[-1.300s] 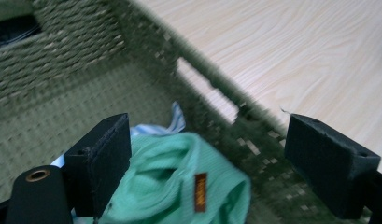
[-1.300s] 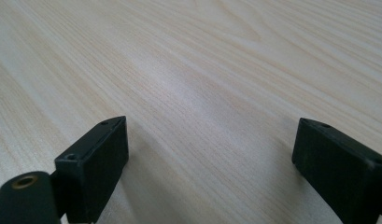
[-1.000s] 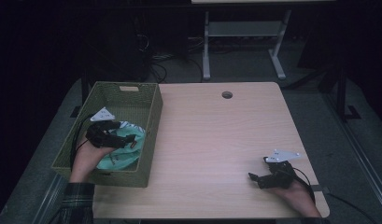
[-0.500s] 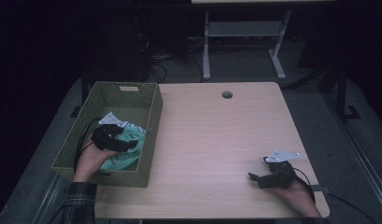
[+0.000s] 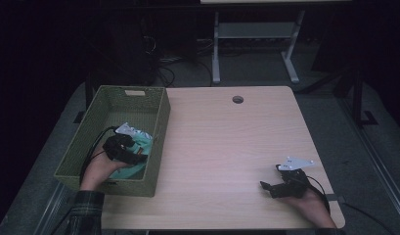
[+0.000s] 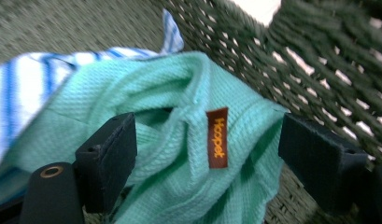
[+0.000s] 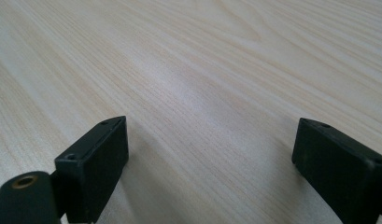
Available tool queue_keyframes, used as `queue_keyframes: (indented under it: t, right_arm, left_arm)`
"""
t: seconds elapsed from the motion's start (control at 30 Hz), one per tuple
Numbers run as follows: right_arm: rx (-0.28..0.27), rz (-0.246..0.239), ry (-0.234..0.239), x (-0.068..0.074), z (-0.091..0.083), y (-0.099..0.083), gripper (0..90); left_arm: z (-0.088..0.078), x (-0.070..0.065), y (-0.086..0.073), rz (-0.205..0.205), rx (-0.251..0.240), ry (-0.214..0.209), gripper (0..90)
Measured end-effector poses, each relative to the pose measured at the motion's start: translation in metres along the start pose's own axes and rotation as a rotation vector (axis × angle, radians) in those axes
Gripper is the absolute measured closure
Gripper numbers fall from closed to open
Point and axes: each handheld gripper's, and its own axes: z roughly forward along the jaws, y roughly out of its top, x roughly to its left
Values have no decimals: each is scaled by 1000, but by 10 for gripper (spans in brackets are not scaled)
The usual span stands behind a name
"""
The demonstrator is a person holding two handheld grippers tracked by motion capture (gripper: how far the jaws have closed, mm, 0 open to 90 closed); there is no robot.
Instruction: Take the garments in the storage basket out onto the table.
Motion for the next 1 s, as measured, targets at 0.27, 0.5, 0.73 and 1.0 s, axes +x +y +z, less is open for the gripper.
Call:
queue_keyframes:
  t: [0.27,0.5,0.73,1.0]
  right_arm:
    - [-1,2,1,0,0,0,105]
    - [0,0,0,0,0,0,105]
    - [0,0,0,0,0,0,105]
    - [-1,2,1,0,0,0,105]
  left_arm:
    - [10,-4,1,34,84,-9,174]
    - [18,-6,1,53,164,-3,176]
    - [22,-6,-1,40,215,7,281]
    - [18,-4,0,-18,225,35,616]
